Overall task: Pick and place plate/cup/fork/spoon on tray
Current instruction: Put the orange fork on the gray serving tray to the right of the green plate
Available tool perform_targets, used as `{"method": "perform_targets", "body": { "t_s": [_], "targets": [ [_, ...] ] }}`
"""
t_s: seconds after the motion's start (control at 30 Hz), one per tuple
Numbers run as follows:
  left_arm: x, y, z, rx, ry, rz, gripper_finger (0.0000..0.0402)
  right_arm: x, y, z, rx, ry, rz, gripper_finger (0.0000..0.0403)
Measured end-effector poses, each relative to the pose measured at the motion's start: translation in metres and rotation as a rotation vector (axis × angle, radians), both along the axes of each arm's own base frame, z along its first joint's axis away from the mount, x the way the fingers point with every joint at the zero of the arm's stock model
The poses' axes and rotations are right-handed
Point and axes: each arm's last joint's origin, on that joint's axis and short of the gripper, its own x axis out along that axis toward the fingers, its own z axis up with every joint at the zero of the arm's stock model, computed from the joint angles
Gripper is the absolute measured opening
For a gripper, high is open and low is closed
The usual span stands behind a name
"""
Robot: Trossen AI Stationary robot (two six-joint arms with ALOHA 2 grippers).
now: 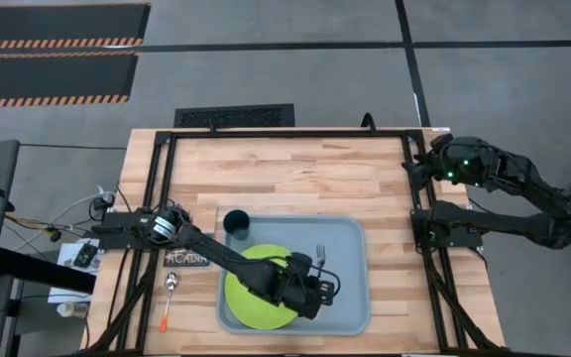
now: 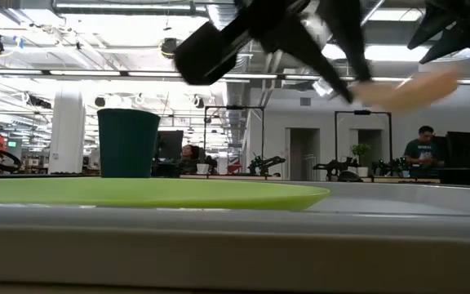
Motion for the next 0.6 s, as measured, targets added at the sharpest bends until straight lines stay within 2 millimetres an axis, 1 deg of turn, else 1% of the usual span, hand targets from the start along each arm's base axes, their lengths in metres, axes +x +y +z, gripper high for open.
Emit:
{"method": "perform_targets", "body": {
  "t_s": [0.2,0.43,0.6],
  "targets": [
    [-0.0041,0.0043,-0.0048,-0.007,0.058,0.031,0.0023,-0.0015,0.0007,-0.0016,0.007,0.02,0.001,0.0281],
    [-0.003,0.005,-0.0047,-0.006,0.06,0.008,0.0022,-0.0016,0.0007,-0.0016,0.008,0.019,0.001,0.0281],
    [-0.0031,0.0066,-0.0047,0.015,0.056,0.028,0.0022,-0.0016,0.0007,-0.0016,0.009,0.019,0.0,0.0281]
  ]
}}
